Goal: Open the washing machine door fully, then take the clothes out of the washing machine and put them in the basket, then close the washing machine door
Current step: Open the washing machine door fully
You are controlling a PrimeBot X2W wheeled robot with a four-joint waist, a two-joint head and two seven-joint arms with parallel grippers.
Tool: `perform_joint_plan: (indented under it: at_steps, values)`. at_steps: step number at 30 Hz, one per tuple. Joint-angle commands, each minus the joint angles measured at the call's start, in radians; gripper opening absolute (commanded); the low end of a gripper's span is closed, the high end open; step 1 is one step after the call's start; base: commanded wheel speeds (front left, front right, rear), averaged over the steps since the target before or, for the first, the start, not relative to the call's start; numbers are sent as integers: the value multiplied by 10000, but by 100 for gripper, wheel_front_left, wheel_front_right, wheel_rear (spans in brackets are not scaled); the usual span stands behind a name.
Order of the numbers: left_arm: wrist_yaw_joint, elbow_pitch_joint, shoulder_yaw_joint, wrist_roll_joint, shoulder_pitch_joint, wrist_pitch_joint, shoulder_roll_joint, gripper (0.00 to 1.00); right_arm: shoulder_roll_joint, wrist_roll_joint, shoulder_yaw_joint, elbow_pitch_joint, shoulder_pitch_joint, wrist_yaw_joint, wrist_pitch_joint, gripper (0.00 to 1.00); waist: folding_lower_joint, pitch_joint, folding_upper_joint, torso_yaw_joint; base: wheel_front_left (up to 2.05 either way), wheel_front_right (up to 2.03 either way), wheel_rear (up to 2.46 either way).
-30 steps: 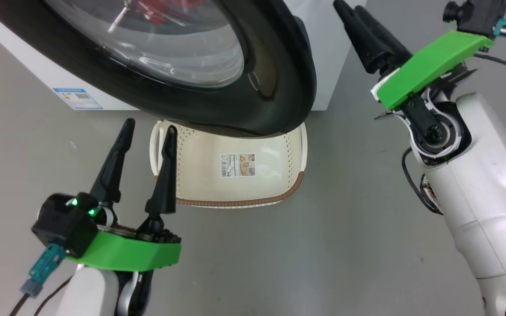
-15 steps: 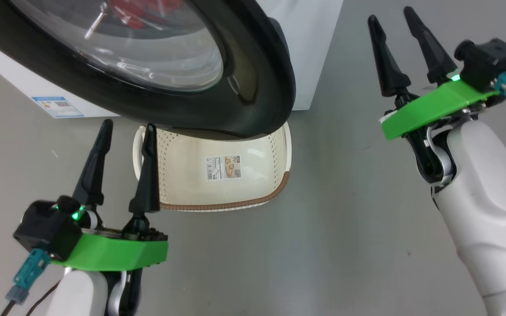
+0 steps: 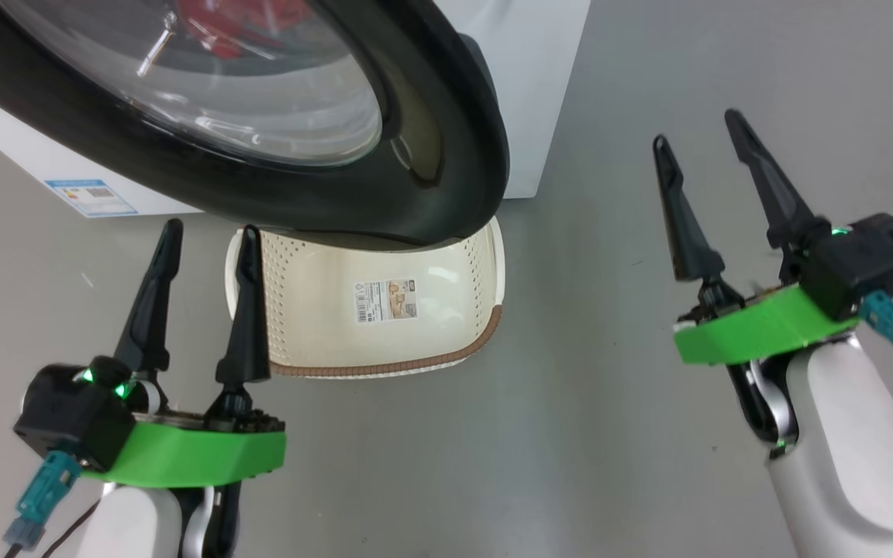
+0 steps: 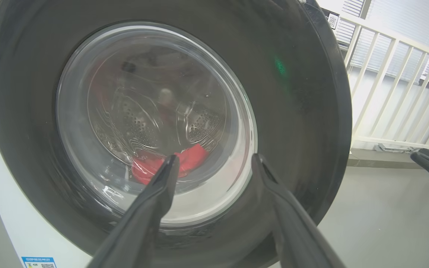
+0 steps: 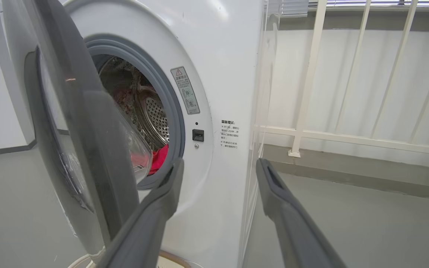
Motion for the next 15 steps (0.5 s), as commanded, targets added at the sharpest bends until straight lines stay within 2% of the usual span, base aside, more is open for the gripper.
perform_joint_plan:
  at_steps: [1,7,15]
  values:
    - [-61,-284,312,167,111,-49,178,100,113,-142,190,-543,310,48,-61,100,0,6,0,6,0,0,0]
    - [-87,-248,343,247,128,-50,118,100,116,-308,97,-1400,1348,48,-61,100,0,-8,0,18,0,0,0]
    - [-134,-114,326,282,280,-50,54,100,117,-151,21,-1591,1981,48,-62,100,0,-61,0,14,0,0,0]
